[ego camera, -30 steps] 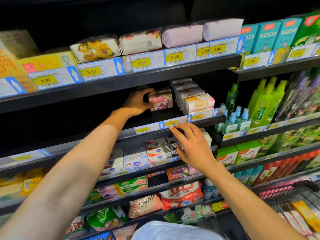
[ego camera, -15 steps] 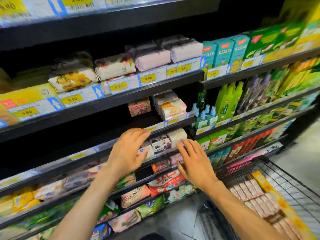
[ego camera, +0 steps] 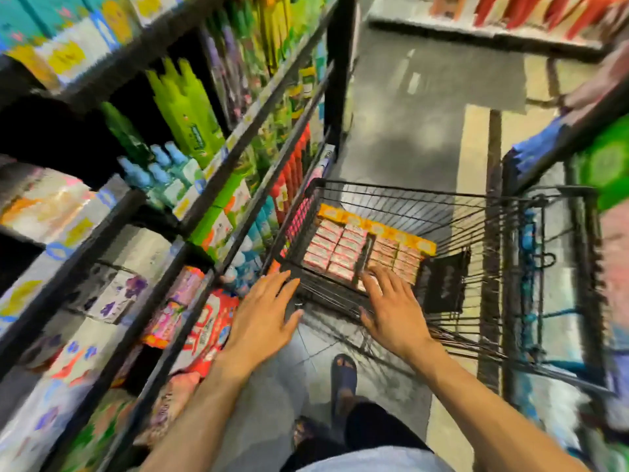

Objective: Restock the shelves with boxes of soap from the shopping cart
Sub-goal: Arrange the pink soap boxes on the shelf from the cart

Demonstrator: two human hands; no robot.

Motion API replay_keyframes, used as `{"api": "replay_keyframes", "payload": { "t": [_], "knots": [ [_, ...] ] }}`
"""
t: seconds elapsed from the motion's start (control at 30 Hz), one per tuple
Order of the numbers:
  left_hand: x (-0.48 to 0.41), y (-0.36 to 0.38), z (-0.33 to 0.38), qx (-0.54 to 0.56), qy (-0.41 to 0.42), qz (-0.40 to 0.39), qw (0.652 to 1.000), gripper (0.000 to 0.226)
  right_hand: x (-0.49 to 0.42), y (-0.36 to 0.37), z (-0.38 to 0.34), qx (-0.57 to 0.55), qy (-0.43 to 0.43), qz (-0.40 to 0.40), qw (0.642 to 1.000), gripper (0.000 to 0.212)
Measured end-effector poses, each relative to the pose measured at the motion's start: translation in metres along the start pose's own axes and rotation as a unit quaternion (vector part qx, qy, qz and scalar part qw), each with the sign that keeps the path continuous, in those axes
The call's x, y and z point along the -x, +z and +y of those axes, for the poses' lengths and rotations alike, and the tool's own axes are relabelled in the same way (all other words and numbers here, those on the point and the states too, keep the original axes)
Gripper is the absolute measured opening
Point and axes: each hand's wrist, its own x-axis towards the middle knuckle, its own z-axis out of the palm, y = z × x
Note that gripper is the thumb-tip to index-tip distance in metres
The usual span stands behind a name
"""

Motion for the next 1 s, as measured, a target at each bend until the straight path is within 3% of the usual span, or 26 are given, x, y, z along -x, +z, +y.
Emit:
{"api": "replay_keyframes", "payload": {
  "t": [0.2, 0.43, 0.7, 1.0],
  "knots": [
    [-0.087, 0.048, 0.064, 0.003, 0.094, -0.067, 0.993, 0.06, 0.03, 0.014, 0.085, -0.018, 0.133, -0.007, 0.991, 0.07],
    [-0.198, 0.107, 0.101, -0.005, 0.124, -0.15, 0.981, 0.06, -0.004, 0.058, 0.176, -0.083, 0.177, -0.055, 0.979, 0.072],
    [-0.283, 0.205, 0.092, -0.035, 0.116, -0.228, 0.966, 0.061, -0.058, 0.153, 0.241, -0.133, 0.212, -0.117, 0.961, 0.072],
    [-0.337, 0.332, 0.051, -0.001, 0.128, -0.285, 0.95, 0.066, -0.105, 0.27, 0.264, -0.194, 0.248, -0.159, 0.936, 0.071]
  ]
}}
